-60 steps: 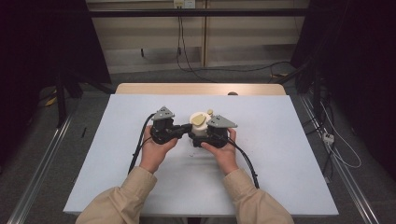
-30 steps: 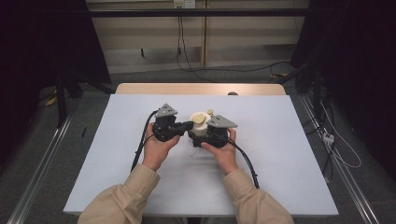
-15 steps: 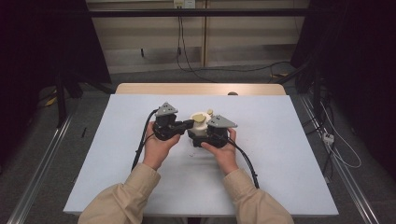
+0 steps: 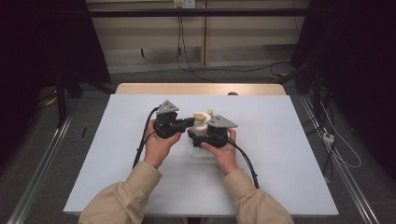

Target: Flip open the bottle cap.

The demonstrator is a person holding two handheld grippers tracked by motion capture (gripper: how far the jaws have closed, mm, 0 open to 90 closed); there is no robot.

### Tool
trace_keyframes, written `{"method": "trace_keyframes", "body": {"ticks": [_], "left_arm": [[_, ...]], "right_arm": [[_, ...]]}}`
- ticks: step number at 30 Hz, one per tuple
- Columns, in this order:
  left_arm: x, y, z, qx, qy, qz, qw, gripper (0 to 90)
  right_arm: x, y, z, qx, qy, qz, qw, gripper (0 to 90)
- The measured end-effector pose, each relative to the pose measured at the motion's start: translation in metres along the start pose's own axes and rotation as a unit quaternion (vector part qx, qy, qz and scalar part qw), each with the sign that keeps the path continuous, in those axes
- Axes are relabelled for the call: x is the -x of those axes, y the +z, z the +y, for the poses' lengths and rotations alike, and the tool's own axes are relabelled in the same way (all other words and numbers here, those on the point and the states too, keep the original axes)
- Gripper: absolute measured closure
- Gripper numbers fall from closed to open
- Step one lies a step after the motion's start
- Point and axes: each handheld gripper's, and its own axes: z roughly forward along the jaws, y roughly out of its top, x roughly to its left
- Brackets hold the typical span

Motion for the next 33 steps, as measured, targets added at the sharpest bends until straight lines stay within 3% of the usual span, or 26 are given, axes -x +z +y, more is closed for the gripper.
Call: {"method": "trace_keyframes", "body": {"ticks": [33], "left_arm": [[0.0016,0.0053,0.007,0.006,0.0,0.002,1.0,90.0]], "right_arm": [[0.0001,0.0,0.0,0.0,0.0,0.0,1.0,7.4]]}}
